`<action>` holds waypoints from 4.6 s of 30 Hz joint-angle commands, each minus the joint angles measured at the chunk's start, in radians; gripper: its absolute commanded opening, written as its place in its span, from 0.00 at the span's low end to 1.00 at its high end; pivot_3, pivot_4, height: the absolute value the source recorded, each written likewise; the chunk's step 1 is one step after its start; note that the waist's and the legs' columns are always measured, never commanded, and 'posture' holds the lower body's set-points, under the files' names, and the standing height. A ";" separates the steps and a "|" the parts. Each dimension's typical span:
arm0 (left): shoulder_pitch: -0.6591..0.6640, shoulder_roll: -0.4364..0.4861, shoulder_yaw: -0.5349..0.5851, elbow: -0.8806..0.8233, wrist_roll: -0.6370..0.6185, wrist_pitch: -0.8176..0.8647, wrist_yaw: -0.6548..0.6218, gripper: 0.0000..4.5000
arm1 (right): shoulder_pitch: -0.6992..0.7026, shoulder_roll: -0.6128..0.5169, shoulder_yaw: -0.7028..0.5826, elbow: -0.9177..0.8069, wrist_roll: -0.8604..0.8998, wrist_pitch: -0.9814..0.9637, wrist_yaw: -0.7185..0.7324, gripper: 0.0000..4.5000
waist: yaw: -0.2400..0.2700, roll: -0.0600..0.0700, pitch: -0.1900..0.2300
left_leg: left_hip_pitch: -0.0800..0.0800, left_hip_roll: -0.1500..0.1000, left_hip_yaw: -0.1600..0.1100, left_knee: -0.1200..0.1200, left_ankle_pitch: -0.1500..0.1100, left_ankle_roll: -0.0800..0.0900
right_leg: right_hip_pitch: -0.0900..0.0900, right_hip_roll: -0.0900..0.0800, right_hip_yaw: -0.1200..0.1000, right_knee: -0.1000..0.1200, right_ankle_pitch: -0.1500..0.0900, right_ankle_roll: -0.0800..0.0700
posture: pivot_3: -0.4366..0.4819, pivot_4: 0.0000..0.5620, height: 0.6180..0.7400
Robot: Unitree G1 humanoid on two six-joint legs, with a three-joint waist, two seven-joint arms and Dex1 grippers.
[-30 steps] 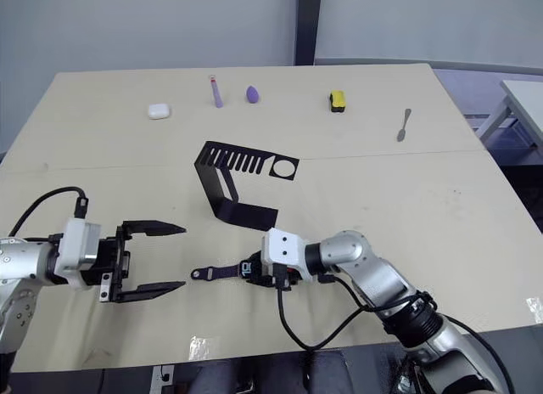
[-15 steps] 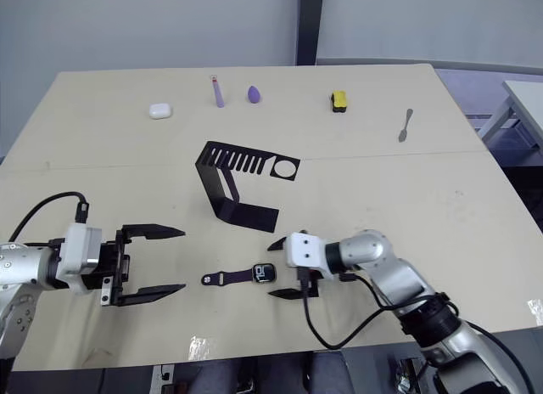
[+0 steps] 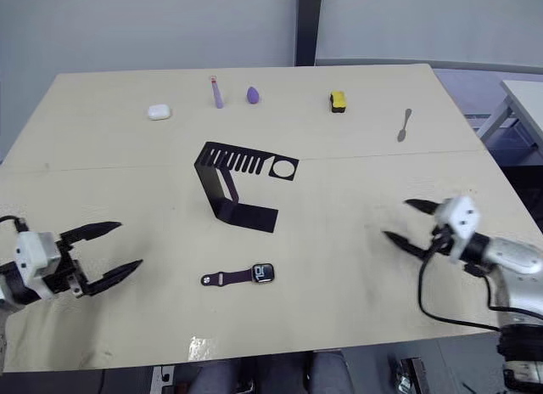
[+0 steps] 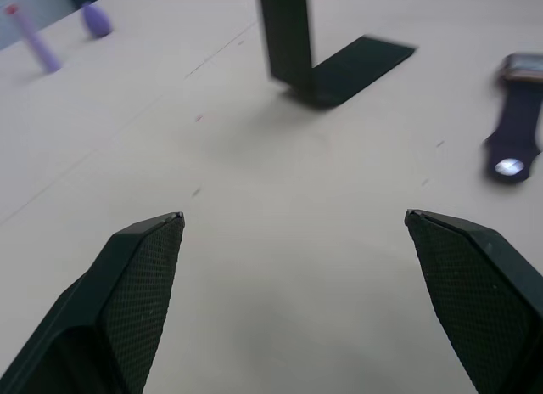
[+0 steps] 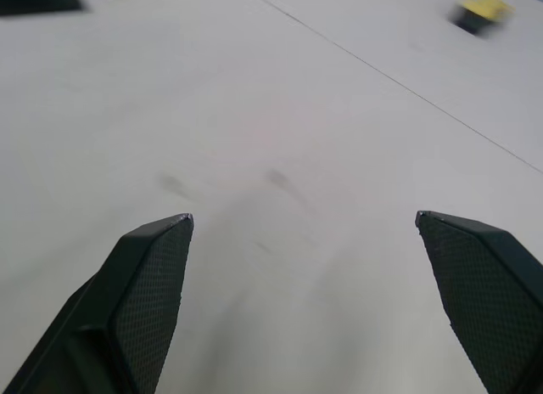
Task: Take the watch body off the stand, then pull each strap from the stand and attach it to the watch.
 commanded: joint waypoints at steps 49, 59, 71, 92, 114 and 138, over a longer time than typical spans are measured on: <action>0.209 -0.309 -0.192 -0.743 -0.068 0.252 0.471 1.00 | -0.426 0.564 0.485 -0.081 -0.171 0.218 -0.125 0.01 | 0.002 0.011 0.004 | -0.001 -0.022 -0.039 -0.011 0.017 0.002 | 0.020 -0.028 -0.031 0.003 -0.002 0.007 | 0.48 0.27 1.00; 0.113 -0.423 -0.473 -0.797 0.146 0.311 0.667 1.00 | -0.439 0.563 0.493 0.108 -0.210 0.088 -0.090 0.01 | -0.002 0.011 0.004 | -0.002 -0.020 -0.037 -0.008 0.016 0.002 | 0.020 -0.019 -0.029 0.003 -0.001 0.007 | 0.48 0.27 1.00; -0.052 -0.558 -0.614 -0.674 0.339 0.355 0.846 0.81 | -0.421 0.567 0.503 0.102 -0.197 0.099 -0.061 0.00 | -0.001 0.010 0.003 | -0.002 -0.018 -0.037 -0.008 0.015 0.002 | 0.020 -0.018 -0.028 0.003 -0.001 0.007 | 0.48 0.27 1.00; -0.257 -0.685 -0.690 -0.490 0.426 0.327 0.934 0.81 | -0.424 0.561 0.512 0.102 -0.207 0.131 -0.046 0.00 | 0.000 0.010 0.003 | -0.002 -0.017 -0.038 -0.006 0.015 0.002 | 0.020 -0.018 -0.029 0.003 -0.001 0.007 | 0.48 0.27 1.00; -0.243 -0.683 -0.654 -0.500 0.411 0.206 0.925 0.01 | -0.420 0.565 0.512 0.111 -0.218 0.130 -0.069 0.00 | 0.000 0.010 0.003 | -0.002 -0.017 -0.038 -0.006 0.014 0.002 | 0.021 -0.018 -0.028 0.002 -0.001 0.007 | 0.48 0.27 1.00; -0.122 -0.054 -0.353 -0.657 -0.586 0.637 0.239 0.01 | -0.248 0.452 0.395 -0.308 0.017 0.207 0.047 0.00 | 0.005 0.016 0.007 | -0.007 -0.015 -0.040 -0.004 0.012 0.001 | 0.020 -0.016 -0.029 -0.002 -0.002 0.005 | 0.48 0.27 1.00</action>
